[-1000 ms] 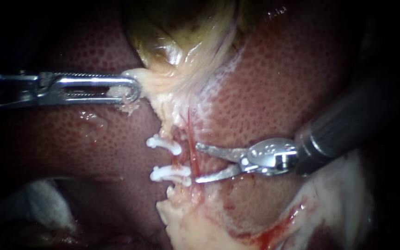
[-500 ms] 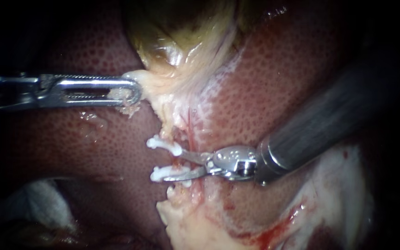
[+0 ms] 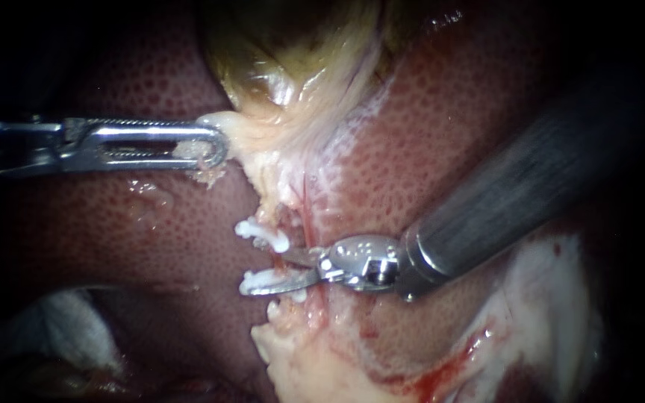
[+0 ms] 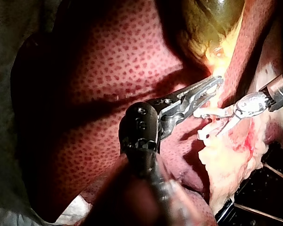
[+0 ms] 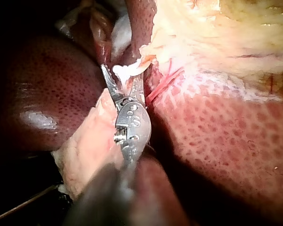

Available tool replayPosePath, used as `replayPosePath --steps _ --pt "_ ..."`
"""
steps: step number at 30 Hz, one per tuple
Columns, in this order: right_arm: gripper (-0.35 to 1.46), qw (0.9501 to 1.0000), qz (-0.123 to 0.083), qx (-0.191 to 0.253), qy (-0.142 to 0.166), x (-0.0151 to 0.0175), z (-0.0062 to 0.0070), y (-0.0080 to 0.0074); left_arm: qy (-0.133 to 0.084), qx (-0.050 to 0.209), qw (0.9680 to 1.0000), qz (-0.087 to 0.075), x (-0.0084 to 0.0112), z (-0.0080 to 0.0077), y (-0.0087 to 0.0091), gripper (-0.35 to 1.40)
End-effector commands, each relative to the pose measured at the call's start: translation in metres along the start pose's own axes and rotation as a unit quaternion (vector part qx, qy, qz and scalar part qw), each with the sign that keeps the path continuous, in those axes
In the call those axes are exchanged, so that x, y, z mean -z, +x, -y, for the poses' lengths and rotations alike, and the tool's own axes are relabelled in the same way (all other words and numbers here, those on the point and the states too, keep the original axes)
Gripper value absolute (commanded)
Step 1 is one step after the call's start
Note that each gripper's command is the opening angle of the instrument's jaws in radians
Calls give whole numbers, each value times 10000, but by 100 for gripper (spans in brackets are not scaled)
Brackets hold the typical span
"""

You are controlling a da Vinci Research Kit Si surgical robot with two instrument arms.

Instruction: Go to the cutting position left tube

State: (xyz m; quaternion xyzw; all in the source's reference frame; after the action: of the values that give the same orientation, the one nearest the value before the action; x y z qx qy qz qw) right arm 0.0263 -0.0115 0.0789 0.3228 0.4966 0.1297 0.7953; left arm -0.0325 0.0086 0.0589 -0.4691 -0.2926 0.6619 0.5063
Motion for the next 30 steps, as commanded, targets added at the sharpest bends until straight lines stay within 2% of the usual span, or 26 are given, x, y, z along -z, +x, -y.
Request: replayPosePath --steps 1,8,28,29,30 --pt "143 10000 1 12 3 -3 -1 1 -7 2 10000 0 -1 0 0 -35" --pt "143 10000 14 -34 27 -19 -6 5 -4 0 10000 -2 -2 0 -1 -35" --pt "136 9999 -49 -87 20 -23 -8 6 3 -2 10000 -7 -4 0 -2 -35" --pt "126 9999 -49 -87 20 -23 -8 6 3 -2 10000 -7 -4 0 -2 -35" --pt "126 9999 -49 -87 20 -23 -8 6 3 -2 10000 -7 -4 0 -2 -35"
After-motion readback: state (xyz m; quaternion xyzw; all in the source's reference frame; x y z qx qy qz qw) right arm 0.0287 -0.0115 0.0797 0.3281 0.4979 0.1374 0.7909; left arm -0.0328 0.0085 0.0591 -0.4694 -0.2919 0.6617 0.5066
